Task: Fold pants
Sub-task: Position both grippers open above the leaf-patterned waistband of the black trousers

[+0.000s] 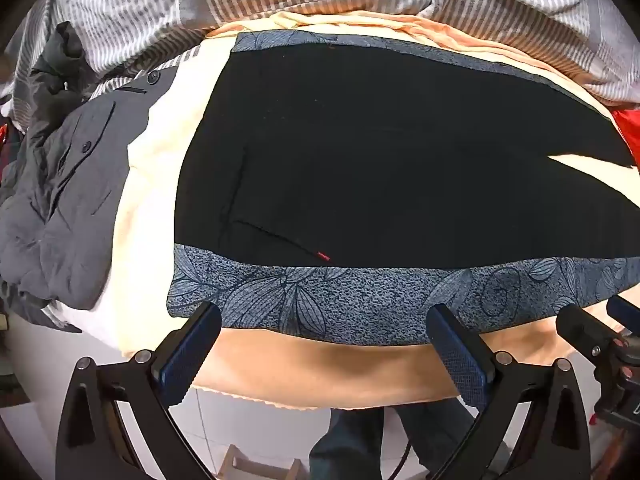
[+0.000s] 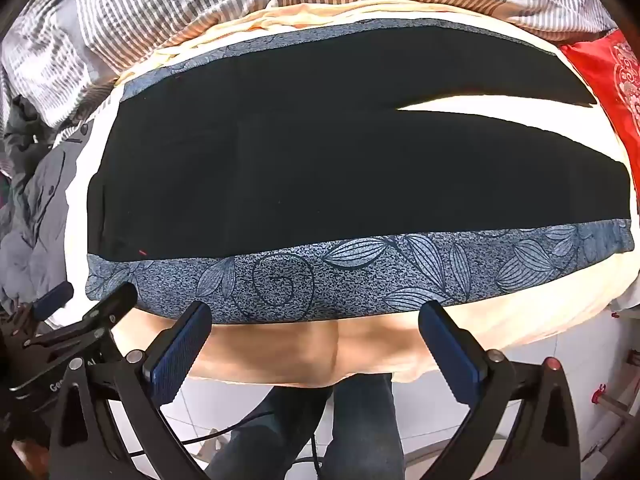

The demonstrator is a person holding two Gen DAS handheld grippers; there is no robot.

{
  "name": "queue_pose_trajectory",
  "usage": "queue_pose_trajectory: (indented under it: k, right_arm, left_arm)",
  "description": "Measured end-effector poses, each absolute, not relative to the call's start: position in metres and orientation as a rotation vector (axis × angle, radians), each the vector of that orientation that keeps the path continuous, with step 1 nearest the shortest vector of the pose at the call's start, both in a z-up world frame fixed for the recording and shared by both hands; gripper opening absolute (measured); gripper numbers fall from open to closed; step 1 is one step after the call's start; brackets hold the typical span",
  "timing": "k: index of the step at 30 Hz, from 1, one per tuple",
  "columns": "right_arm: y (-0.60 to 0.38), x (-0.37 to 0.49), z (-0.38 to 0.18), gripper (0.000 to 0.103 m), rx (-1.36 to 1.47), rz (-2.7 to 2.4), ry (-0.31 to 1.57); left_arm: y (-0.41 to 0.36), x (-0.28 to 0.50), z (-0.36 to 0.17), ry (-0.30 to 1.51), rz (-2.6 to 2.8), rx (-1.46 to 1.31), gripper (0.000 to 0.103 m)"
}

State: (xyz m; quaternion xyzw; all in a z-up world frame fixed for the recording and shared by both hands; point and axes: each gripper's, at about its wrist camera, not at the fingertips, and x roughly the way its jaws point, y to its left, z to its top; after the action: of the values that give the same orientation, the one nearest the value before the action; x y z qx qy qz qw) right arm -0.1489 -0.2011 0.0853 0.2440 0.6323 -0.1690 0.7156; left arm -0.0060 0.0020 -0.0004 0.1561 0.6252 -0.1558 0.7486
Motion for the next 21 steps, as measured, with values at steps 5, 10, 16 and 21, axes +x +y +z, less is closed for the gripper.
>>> queue_pose_trajectory:
  k: [5, 10, 16, 21]
  right_arm:
    - [-0.201, -0.149, 0.085, 0.103, 0.536, -0.371, 1.403]
    - [-0.203, -0.150, 0.086, 0.103, 0.530, -0.375, 1.397]
    - [-0.200, -0.154, 0.085, 0.103, 0.537, -0.385, 1.395]
    - [-0.201, -0.155, 0.085, 0.103, 0.538, -0.384, 1.394]
  left_arm:
    - [-0.001, -0.003, -0.002, 1.428, -0.332, 0.317, 0.103]
    - [0.002, -0.008, -0.006, 1.451, -0.315, 0.333, 0.103]
    - [0.000, -0.013, -0.011, 1.485, -0.306, 0.358, 0.103]
    - [-0.004, -0.015, -0.011, 1.496, -0.317, 0.355, 0.103]
